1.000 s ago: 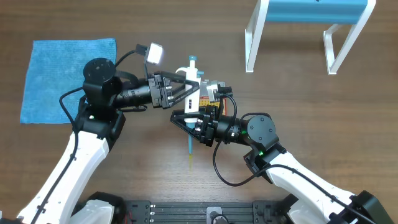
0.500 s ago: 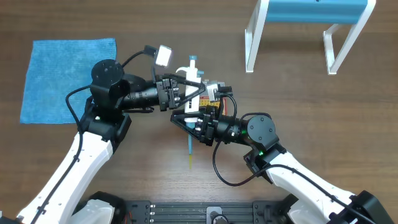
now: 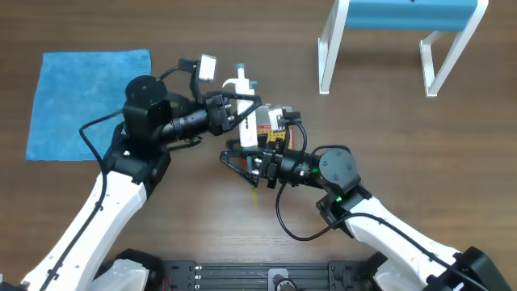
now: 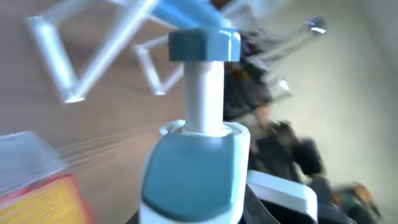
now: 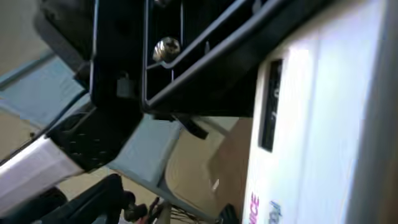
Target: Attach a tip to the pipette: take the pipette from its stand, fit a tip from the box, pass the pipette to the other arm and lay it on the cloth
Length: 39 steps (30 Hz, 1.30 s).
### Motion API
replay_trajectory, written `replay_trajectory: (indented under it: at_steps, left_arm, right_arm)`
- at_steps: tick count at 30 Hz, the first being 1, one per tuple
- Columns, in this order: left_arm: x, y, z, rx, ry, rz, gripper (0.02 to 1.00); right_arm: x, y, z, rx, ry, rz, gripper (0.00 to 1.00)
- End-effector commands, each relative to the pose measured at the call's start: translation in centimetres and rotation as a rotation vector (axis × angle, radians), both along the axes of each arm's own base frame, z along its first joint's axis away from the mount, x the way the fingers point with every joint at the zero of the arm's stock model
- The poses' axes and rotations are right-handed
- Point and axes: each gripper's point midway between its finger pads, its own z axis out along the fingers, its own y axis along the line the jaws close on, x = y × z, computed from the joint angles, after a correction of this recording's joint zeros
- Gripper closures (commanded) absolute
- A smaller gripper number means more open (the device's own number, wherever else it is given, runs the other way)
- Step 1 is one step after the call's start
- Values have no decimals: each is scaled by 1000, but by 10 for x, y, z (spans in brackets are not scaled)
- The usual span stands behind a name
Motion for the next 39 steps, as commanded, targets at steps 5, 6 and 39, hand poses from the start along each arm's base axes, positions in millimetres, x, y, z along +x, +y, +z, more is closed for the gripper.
replay_trajectory:
  at_steps: [5, 6, 39]
  left_arm:
    - [43, 69, -35, 213, 1, 285, 989]
    - [44, 73, -33, 205, -3, 282, 989]
    - [89, 365, -104, 1224, 683, 297, 989]
  right_arm:
    - [47, -37, -48, -208, -12, -176, 226]
    - [54, -44, -51, -224, -27, -209, 226]
    - [134, -235, -2, -1011, -234, -1072, 222]
